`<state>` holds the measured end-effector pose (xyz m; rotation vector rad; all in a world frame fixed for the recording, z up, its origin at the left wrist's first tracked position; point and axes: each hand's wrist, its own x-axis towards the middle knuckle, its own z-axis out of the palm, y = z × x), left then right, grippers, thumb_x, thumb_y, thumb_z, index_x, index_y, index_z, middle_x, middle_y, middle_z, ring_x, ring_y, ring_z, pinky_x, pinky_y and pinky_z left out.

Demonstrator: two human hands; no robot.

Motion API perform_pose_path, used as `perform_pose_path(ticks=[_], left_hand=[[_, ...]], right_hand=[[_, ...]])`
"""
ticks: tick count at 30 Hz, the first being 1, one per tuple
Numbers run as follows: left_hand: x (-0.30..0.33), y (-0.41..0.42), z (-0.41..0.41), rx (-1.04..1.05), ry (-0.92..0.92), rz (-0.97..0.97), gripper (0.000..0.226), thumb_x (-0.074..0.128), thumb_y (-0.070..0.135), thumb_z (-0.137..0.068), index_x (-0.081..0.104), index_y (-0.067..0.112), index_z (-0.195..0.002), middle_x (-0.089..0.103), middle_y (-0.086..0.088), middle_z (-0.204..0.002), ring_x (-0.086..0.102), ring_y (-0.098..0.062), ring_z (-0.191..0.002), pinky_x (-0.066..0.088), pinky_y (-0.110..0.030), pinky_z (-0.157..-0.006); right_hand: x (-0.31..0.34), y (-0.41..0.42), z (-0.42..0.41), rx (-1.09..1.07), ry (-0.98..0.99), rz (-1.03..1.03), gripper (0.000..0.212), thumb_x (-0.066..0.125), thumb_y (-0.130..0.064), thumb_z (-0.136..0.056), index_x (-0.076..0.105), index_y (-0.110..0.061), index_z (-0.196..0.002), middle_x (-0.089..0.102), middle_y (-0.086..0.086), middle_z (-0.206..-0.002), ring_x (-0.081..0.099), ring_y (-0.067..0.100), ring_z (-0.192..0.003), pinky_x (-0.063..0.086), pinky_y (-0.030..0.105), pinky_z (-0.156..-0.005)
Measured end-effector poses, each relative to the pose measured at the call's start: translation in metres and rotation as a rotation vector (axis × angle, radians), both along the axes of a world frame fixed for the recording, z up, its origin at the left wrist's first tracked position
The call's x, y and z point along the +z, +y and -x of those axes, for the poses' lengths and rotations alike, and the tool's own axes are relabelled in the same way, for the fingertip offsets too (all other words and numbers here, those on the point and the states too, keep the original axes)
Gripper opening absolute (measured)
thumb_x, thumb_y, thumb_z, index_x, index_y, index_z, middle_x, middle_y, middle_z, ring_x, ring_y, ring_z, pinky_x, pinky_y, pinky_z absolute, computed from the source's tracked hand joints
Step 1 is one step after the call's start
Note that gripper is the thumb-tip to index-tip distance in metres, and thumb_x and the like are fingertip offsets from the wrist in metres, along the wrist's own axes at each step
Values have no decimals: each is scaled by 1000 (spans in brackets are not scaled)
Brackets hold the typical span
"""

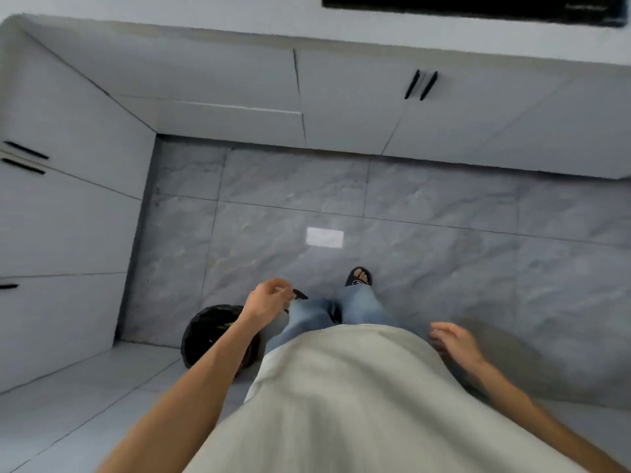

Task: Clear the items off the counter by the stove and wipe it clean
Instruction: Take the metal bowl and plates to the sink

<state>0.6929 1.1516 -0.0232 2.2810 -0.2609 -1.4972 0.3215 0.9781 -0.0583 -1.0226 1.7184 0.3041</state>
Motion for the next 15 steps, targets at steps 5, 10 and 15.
perform_pose_path(ticks=[5,10,15], left_hand=[[-9,-38,9,-81,-34,-96,21,54,6,-103,71,9,-115,73,-13,-102,69,-29,-88,52,-34,-75],[-13,-64,14,-118,-20,-191,18,52,-2,-104,68,0,-111,62,-14,-84,52,-22,-63,42,-18,-45],[-13,-111,-6,-264,17,-311,15,53,1,-102,65,9,-99,57,-8,-76,48,-18,-56,37,-19,-44]], right_hand=[[2,-22,23,-107,-43,-12,28,56,-1,-102,64,1,-129,66,18,-98,58,23,-72,44,31,-63],[7,-72,21,-283,-94,87,27,61,-6,-100,68,-7,-126,68,14,-102,62,18,-72,46,28,-60],[17,-134,23,-459,-175,188,17,61,-12,-101,67,-20,-115,72,10,-107,68,14,-78,50,29,-67]])
